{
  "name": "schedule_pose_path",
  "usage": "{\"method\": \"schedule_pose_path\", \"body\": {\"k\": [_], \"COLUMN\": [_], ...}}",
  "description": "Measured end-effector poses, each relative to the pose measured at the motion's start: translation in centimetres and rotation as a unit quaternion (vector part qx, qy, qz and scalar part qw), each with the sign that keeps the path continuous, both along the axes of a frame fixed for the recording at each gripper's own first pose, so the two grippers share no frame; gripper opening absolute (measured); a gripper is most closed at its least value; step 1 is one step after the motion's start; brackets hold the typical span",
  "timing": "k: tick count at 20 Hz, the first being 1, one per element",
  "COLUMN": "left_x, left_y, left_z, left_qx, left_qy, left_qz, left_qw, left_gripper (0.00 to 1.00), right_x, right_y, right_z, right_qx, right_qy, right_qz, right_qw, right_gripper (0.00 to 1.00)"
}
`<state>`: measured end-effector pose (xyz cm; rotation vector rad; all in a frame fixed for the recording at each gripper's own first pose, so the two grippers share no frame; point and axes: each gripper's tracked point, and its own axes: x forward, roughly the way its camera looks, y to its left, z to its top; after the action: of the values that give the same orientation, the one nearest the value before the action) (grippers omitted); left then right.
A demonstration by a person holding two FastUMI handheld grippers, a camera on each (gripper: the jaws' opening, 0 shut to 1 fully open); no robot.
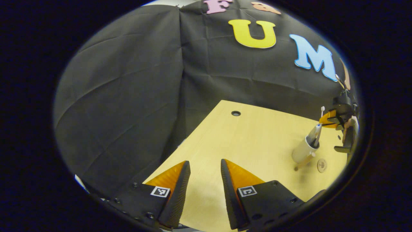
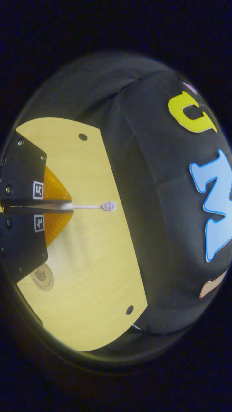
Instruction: Put the toothbrush and toothpaste on the desktop into the cup, then pick up the cup and place it on the coaster on the desktop.
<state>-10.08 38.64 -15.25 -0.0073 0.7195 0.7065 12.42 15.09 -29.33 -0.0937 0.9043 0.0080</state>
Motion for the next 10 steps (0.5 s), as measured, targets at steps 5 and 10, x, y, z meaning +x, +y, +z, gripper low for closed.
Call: {"method": "schedule_pose_path", "body": {"k": [5,10], "left_x": [-0.8,2.2], "left_y": [-0.1,-3.1], "left_z": [-0.4,-1.5], "left_qx": [-0.002,-0.013], "left_qy": [0.013,0.016], "left_qz": [0.009,-0.026], "left_qw": [1.0,0.999], "left_gripper": [0.63,0.62], "right_x": [-0.7,-2.7], "right_y": [0.9,0.2], "right_z": [0.3,0.5], "right_qx": [-0.006,0.006], "right_qy": [-0.067,-0.08], "right_qz": [0.043,0.04], "right_qw": [0.997,0.996], "right_gripper": [0.03,0.05]}}
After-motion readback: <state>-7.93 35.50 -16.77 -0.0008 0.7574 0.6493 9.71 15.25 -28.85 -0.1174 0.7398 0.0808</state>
